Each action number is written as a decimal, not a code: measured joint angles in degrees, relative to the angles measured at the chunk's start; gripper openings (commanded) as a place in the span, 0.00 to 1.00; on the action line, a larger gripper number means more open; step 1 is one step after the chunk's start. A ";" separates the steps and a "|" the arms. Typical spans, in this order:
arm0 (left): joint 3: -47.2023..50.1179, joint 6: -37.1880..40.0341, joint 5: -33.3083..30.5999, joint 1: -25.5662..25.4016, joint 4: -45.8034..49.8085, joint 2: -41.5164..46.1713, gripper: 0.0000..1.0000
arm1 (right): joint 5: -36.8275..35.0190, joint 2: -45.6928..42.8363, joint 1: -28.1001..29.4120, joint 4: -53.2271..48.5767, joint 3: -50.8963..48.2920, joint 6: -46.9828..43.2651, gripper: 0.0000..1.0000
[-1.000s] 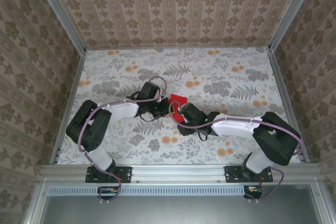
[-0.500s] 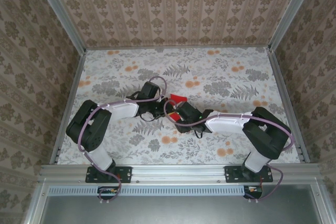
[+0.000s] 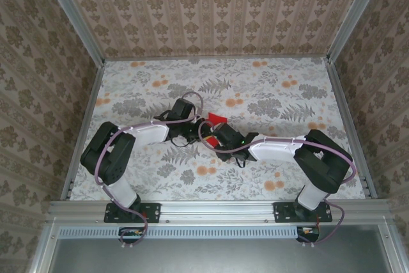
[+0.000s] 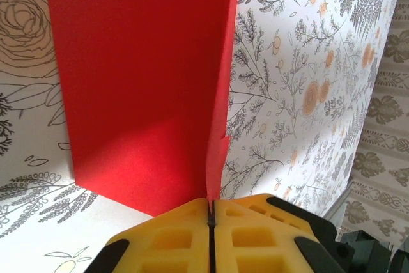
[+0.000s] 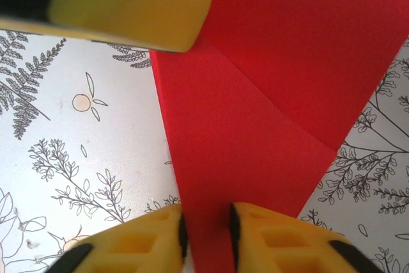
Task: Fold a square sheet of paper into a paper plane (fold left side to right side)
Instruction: Fourth fold the wing at the center of the table.
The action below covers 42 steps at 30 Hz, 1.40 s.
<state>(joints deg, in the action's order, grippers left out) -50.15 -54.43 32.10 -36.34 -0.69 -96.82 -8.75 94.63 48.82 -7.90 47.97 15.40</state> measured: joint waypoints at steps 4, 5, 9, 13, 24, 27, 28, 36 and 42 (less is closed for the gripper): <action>0.00 0.22 -0.04 0.07 0.94 0.13 0.25 | 0.07 0.00 0.00 0.00 0.00 0.31 0.05; 0.00 0.42 -0.04 0.13 1.31 0.28 0.27 | 0.09 0.00 0.00 0.00 0.00 0.35 0.03; 0.00 1.64 -0.57 0.85 3.28 2.21 0.43 | 0.37 0.00 -0.02 0.00 0.00 1.07 0.00; 0.02 3.21 -1.57 2.34 5.57 5.64 0.51 | 2.27 -0.07 -0.63 0.07 0.00 1.73 0.00; 2.71 4.33 -2.05 4.50 6.38 8.92 0.36 | 15.82 -0.13 -4.94 0.52 -0.02 6.32 0.00; 2.73 4.31 -1.68 4.17 5.14 6.23 0.37 | 19.10 -0.13 -5.97 1.88 -0.42 7.98 0.00; 2.73 4.31 -1.60 4.09 4.81 5.49 0.37 | 19.98 -0.13 -6.25 2.21 -0.66 8.52 0.00; 0.74 4.26 -0.35 2.05 2.99 -0.85 0.40 | 26.45 -0.13 -9.49 5.35 -3.08 11.78 0.00; -0.96 4.04 0.17 1.18 1.51 -3.80 0.41 | 29.22 -0.13 -10.95 7.37 -4.50 13.31 0.00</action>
<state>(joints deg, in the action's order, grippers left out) -51.11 -50.39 32.27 -35.16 0.82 -100.62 20.47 94.50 37.87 -0.54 43.46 28.71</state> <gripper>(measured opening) 0.406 0.051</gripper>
